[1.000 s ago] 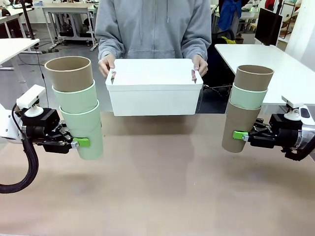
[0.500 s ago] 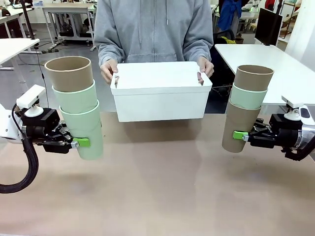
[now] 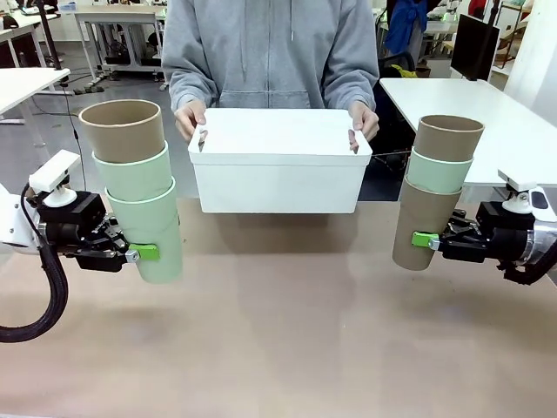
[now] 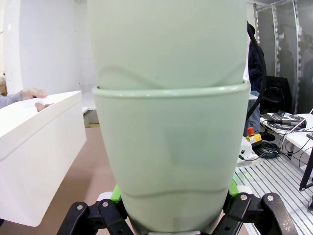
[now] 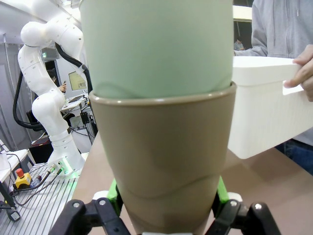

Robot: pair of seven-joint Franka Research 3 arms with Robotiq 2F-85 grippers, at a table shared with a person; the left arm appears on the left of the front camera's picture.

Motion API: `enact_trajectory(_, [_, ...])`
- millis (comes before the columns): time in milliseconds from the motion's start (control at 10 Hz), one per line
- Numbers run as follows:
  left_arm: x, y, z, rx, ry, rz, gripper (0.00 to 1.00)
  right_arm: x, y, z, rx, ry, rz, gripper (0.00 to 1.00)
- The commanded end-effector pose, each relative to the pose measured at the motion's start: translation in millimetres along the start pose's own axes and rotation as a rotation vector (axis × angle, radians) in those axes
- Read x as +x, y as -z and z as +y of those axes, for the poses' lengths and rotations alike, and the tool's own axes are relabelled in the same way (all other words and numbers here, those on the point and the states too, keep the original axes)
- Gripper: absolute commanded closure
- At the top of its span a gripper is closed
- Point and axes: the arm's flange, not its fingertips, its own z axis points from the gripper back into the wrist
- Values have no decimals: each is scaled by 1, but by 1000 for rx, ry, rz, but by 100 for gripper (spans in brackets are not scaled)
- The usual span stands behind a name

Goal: Stack the cups and store them in the basket.
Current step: Place the stack of Reusable plastic cups into the Pantry Basket.

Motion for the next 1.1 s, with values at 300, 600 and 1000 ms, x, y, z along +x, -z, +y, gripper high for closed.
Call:
enact_trajectory(300, [2, -1, 0, 1, 7, -8, 16, 5, 0, 1, -1, -11, -8, 15])
enact_trajectory(600, [2, -1, 0, 1, 7, -8, 16, 5, 0, 1, -1, -11, -8, 15])
enact_trajectory(1000, [2, -1, 0, 1, 7, -8, 16, 5, 0, 1, -1, -11, -8, 15])
